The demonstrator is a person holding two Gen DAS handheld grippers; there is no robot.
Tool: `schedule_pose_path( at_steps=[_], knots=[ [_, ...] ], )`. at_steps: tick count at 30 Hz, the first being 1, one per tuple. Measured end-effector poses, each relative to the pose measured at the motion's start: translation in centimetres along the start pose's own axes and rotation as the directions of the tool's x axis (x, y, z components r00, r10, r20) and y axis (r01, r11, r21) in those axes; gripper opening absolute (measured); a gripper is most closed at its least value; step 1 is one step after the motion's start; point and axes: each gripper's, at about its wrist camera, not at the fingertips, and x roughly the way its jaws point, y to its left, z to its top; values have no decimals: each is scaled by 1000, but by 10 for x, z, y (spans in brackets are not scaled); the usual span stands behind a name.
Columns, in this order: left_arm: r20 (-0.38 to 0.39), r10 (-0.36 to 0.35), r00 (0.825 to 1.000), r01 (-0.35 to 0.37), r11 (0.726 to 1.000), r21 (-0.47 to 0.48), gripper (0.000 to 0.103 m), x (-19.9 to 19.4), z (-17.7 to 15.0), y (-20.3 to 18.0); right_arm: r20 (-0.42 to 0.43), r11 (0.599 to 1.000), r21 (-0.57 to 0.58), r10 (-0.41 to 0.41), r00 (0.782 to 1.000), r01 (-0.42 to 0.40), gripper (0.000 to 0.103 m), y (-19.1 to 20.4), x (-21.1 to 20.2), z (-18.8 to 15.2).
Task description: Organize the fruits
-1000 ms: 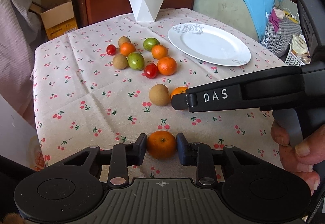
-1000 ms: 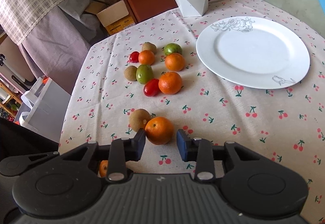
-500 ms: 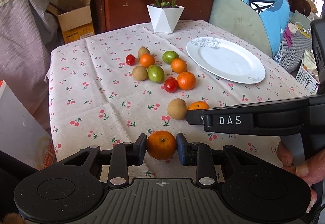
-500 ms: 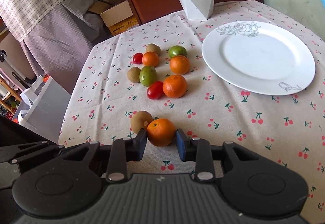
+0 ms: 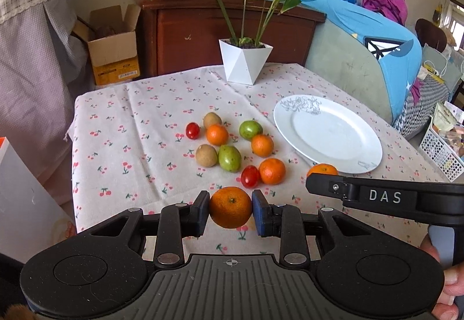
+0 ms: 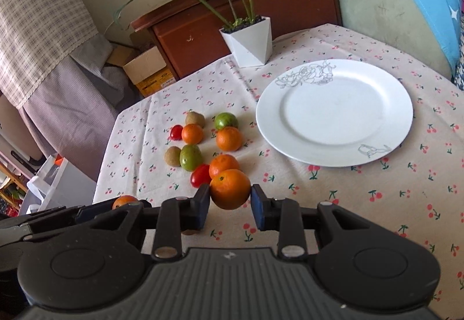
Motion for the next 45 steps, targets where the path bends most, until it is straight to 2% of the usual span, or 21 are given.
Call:
schedule_pose_path(
  at_steps=[5, 10, 21, 38, 43, 45],
  knots=[
    [21, -23, 1000, 23, 1000, 3, 29, 10, 17, -7, 64, 997, 74, -34, 997, 30, 30, -14, -10, 10],
    [14, -84, 996, 84, 996, -10, 29, 26, 30, -19, 96, 985, 155, -95, 991, 80, 30, -32, -14, 15],
    [15, -161, 987, 161, 987, 30, 29, 65, 55, -48, 96, 946, 285, -186, 978, 152, 30, -65, -8, 16],
    [-28, -205, 978, 205, 979, -5, 29, 119, 62, -68, 82, 913, 365, -226, 971, 182, 31, -84, 10, 18],
    [-23, -206, 978, 205, 979, -20, 31, 119, 64, -67, 95, 909, 380, -223, 970, 172, 34, -87, 10, 18],
    [-21, -200, 979, 200, 980, -23, 37, 117, 65, -66, 102, 909, 381, -223, 970, 169, 35, -86, 8, 19]
  ],
)
